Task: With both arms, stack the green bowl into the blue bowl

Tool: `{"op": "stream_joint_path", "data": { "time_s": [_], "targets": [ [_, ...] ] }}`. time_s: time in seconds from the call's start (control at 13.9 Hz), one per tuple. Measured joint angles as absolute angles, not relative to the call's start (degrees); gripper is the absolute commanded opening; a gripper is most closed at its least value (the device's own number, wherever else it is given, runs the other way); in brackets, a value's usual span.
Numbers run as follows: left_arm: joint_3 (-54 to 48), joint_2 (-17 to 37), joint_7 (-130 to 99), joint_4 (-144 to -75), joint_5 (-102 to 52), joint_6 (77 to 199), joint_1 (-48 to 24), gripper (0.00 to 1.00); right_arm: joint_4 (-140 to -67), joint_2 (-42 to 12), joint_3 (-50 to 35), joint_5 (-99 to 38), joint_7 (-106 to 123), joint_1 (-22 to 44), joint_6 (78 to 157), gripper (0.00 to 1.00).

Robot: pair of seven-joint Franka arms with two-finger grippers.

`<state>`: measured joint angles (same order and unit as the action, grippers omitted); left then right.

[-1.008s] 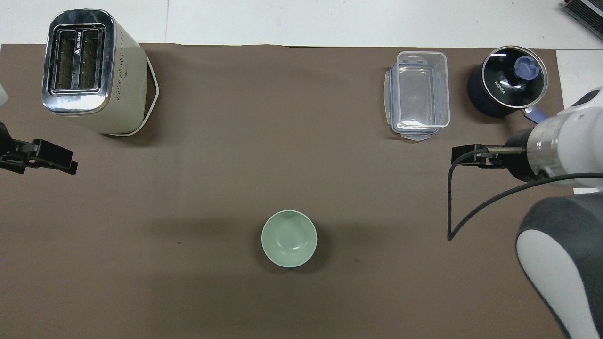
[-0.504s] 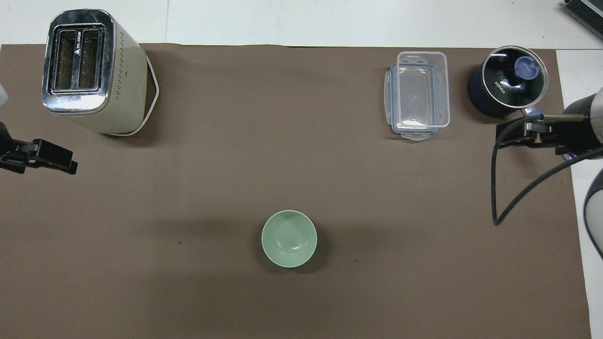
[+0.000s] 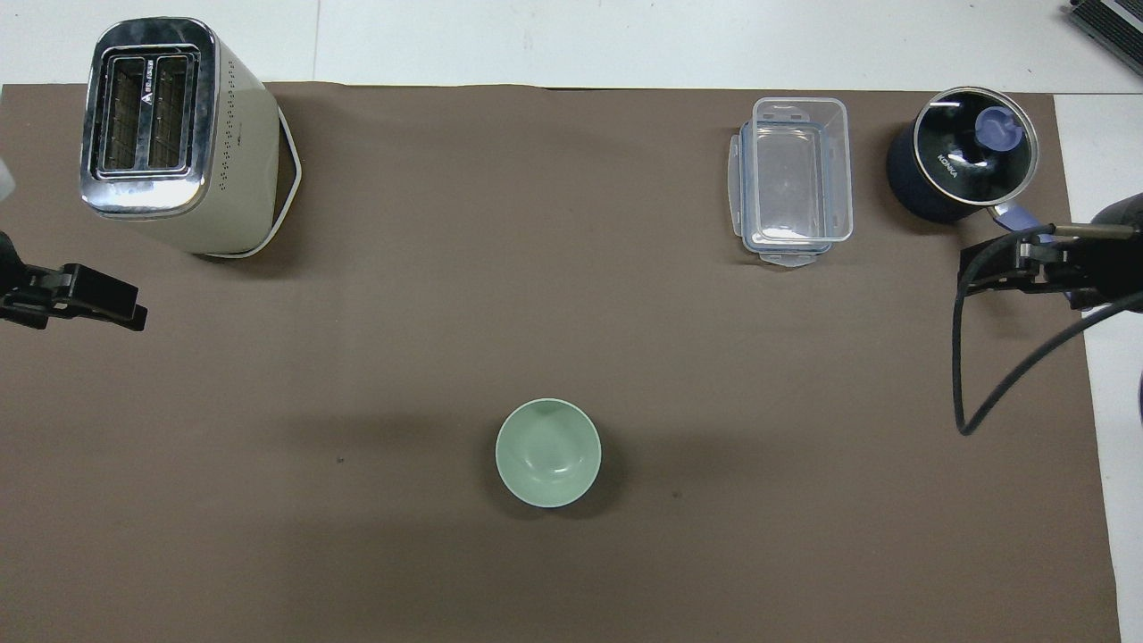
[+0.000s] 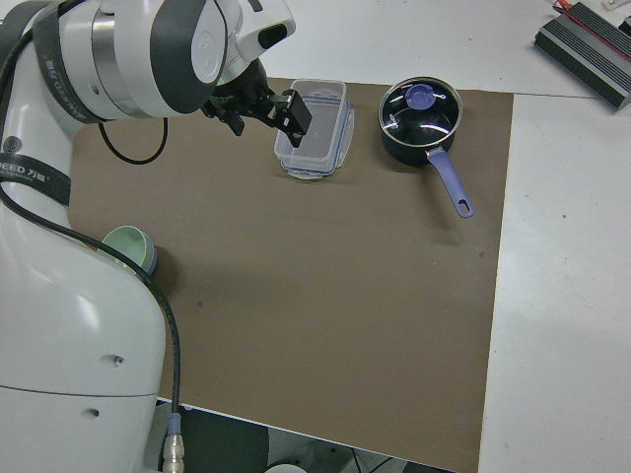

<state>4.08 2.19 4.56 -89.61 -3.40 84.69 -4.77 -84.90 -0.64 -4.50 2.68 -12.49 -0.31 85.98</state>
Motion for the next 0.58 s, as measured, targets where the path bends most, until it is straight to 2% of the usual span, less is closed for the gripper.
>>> {"op": "stream_joint_path", "data": {
  "time_s": [0.58],
  "targets": [
    [4.08, 2.19, 4.55, -89.61, -3.40, 84.69, -4.77, 1.00, -86.64, 0.57, -4.50, 2.27, -12.49, -0.31, 85.73, 1.00]
  ]
}}
